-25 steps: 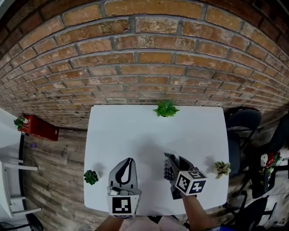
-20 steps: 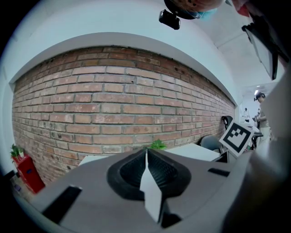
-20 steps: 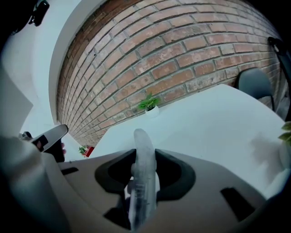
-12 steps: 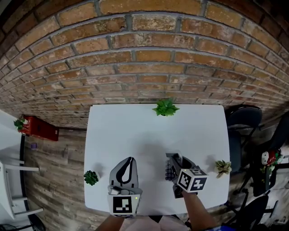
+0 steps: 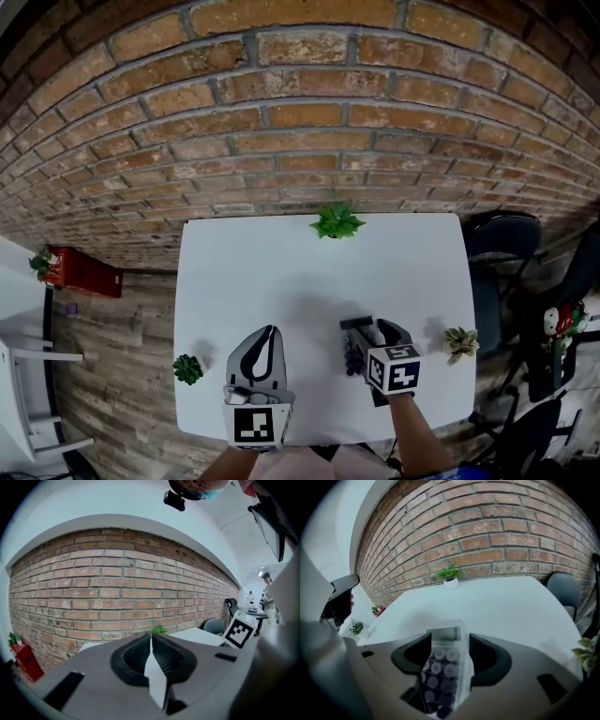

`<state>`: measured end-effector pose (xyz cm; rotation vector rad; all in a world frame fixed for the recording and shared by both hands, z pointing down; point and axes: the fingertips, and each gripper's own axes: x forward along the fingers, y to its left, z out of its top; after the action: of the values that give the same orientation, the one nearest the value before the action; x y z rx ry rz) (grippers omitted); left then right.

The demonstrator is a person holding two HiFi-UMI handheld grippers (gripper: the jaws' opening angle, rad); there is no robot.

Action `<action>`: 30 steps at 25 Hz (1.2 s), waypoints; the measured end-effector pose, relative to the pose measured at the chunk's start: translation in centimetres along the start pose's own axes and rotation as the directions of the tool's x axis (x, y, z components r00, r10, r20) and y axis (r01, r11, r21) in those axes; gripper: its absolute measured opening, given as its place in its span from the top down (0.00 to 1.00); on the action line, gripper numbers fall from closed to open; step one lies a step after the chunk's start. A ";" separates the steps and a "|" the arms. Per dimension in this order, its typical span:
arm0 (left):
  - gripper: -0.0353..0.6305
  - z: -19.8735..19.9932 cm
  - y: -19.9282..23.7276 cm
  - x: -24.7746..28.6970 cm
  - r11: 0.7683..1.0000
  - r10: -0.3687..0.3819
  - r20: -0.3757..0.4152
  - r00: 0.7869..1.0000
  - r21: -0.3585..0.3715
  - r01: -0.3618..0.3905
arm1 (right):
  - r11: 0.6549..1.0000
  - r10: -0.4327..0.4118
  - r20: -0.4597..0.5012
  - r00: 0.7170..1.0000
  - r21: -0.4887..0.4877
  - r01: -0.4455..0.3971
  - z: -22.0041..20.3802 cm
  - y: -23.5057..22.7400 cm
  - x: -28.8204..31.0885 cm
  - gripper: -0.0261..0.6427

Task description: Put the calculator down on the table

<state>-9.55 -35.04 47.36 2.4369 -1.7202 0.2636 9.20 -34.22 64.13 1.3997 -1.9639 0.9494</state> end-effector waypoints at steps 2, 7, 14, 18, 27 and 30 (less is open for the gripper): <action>0.91 0.1 -0.1 -0.1 1.000 0.000 -0.001 1.000 -0.001 0.000 | 1.000 -0.017 0.004 1.000 -0.018 0.017 0.1 -0.5 -0.2 0.57; 0.91 0.9 -0.8 -0.5 1.000 -0.002 0.024 1.000 -0.002 0.002 | 1.000 -0.006 0.070 0.998 -0.017 0.008 1.5 -0.5 -1.8 0.58; 0.91 4.2 -2.0 -2.2 1.000 0.008 0.074 0.997 -0.007 -0.007 | 0.993 0.100 0.279 0.955 -0.081 -0.080 6.5 2.9 -8.0 0.64; 0.91 7.3 -3.2 -3.5 1.000 0.005 0.122 0.993 0.004 -0.006 | 0.987 0.123 0.385 0.915 -0.146 -0.071 9.2 4.7 -12.8 0.75; 0.91 14.1 -5.6 -6.9 0.999 0.016 0.249 0.968 0.037 -0.026 | 0.963 0.168 0.545 0.822 -0.269 -0.018 12.7 7.7 -21.3 0.96; 0.91 15.3 -6.3 -7.5 0.998 0.018 0.275 0.961 0.049 -0.033 | 0.957 0.181 0.575 0.798 -0.289 -0.008 13.3 7.9 -22.9 0.96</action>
<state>-5.23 -29.40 30.68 2.5939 -1.8745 -0.0299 8.45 -30.13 36.79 1.5686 -2.5248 0.2433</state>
